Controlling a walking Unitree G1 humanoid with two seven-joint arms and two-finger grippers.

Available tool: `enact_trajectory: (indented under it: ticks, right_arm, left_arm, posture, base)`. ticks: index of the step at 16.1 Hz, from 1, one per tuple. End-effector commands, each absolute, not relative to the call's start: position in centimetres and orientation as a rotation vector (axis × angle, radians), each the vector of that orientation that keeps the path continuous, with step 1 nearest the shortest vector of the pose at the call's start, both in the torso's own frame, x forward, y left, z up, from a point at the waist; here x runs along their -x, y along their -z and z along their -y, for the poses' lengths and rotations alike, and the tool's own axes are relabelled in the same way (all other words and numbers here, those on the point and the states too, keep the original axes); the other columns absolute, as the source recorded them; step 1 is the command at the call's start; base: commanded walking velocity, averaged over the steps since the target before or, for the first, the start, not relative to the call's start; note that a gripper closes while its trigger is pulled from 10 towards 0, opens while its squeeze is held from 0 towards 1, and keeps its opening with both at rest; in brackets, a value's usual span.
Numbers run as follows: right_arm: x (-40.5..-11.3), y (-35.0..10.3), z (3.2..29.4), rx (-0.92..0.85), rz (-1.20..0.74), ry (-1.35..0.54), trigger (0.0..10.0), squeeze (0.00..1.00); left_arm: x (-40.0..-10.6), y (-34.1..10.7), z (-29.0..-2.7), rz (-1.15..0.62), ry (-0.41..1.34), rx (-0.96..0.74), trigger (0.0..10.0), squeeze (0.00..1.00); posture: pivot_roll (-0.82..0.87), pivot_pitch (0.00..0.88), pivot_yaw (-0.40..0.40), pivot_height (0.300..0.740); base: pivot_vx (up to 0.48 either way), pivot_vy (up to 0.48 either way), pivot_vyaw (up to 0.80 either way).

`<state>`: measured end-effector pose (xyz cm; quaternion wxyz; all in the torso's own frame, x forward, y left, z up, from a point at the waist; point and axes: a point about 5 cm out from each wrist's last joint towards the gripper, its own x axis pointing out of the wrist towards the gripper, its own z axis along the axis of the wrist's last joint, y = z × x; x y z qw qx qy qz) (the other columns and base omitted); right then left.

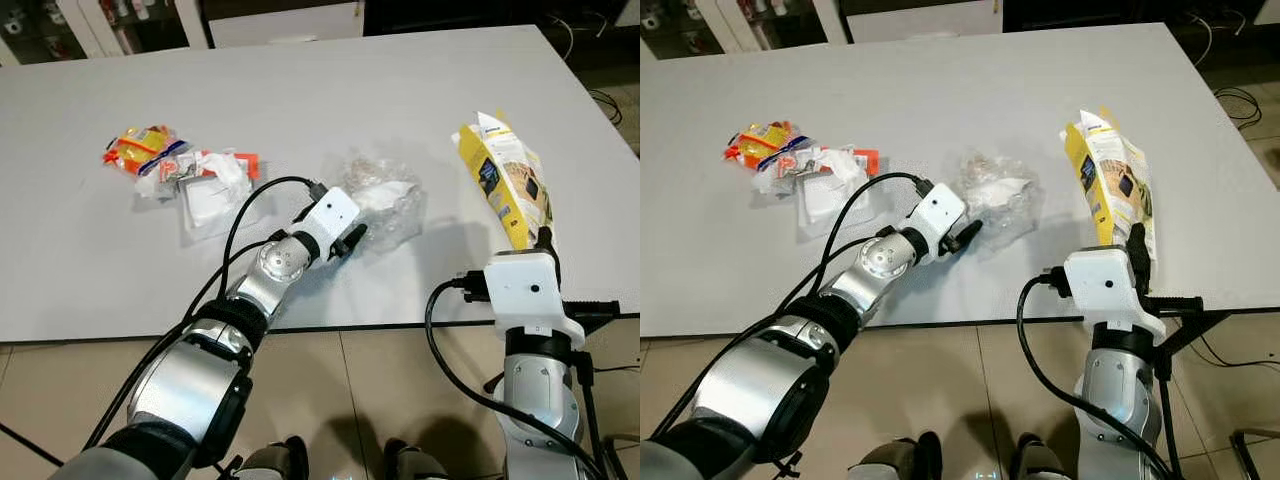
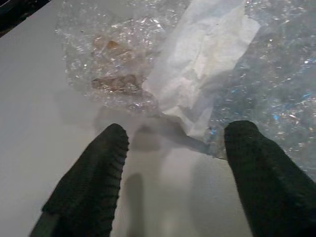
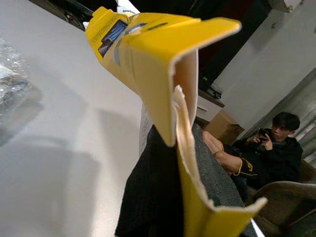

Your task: Picking trash to rubbish bin

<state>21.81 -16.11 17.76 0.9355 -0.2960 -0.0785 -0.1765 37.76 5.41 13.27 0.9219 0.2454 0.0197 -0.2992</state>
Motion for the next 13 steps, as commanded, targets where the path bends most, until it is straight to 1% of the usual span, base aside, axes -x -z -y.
enact_trajectory:
  ticks: [1, 6, 11, 12, 13]
  right_arm:
    - [-21.6, -18.2, 16.3, 0.597, 0.172, 0.38, 10.0, 0.0]
    - [-21.6, -18.1, 16.3, 0.599, 0.168, 0.38, 10.0, 0.0]
    - [-21.6, -18.1, 16.4, 0.601, 0.169, 0.38, 10.0, 0.0]
    - [-21.6, -18.1, 16.4, 0.601, 0.169, 0.379, 10.0, 0.0]
    - [-21.6, -18.1, 16.5, 0.601, 0.168, 0.379, 10.0, 0.0]
  left_arm:
    - [-36.4, -8.9, -7.9, -0.243, 0.604, -0.568, 0.0, 0.0]
    - [-35.2, -7.1, -8.7, -0.289, 0.682, -0.563, 0.0, 0.0]
    - [-34.9, -7.1, -9.3, -0.259, 0.715, -0.544, 0.0, 0.0]
    - [-35.0, -7.5, -9.4, -0.233, 0.727, -0.536, 4.4, 0.0]
    - [-35.1, -7.7, -9.4, -0.223, 0.729, -0.526, 4.4, 0.0]
  posture:
    - [-0.03, 0.204, 0.106, 0.74]
    - [-0.03, 0.202, 0.112, 0.74]
    - [-0.02, 0.204, 0.113, 0.74]
    - [-0.01, 0.204, 0.112, 0.74]
    - [-0.01, 0.204, 0.112, 0.74]
  base:
    - [0.0, 0.0, 0.0]
    - [0.0, 0.0, 0.0]
    - [0.0, 0.0, 0.0]
    - [0.0, 0.0, 0.0]
    - [0.0, 0.0, 0.0]
